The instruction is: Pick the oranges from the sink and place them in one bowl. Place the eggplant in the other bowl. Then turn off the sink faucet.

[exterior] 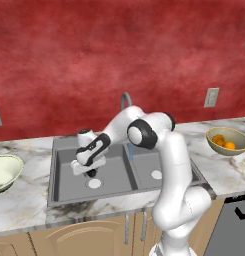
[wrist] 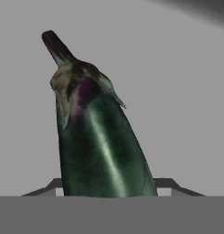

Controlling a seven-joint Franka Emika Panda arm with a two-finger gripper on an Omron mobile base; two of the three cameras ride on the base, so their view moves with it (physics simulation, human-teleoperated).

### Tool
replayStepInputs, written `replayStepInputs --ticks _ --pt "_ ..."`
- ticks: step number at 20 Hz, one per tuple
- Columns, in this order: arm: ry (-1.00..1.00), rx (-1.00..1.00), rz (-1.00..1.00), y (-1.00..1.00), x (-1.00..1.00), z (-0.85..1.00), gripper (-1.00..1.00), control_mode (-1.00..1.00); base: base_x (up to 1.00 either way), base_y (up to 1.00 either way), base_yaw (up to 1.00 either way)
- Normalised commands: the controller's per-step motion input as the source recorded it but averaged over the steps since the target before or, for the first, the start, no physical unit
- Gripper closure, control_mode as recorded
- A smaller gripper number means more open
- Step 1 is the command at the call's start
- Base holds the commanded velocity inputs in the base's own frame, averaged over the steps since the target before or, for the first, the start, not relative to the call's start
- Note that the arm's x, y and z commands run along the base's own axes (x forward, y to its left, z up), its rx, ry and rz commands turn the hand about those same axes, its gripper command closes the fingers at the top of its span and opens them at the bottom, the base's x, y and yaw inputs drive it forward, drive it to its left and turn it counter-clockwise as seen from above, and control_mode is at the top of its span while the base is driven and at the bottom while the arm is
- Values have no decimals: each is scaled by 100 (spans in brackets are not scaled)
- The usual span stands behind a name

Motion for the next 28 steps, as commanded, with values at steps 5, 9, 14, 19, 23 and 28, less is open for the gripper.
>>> replayStepInputs --ticks 5,9,14,19,23,28 --pt "-34 11 0 0 -60 71 100 -100 0 0 0" --pt "-35 17 1 -8 -64 72 100 -100 0 0 0" --pt "-23 18 3 0 -46 80 100 -100 0 0 0" --pt "-24 13 1 0 -42 83 100 -100 0 0 0" --pt "-20 9 0 0 -30 79 100 -100 0 0 0" --pt "-10 2 -5 4 -15 68 100 -100 0 0 0"
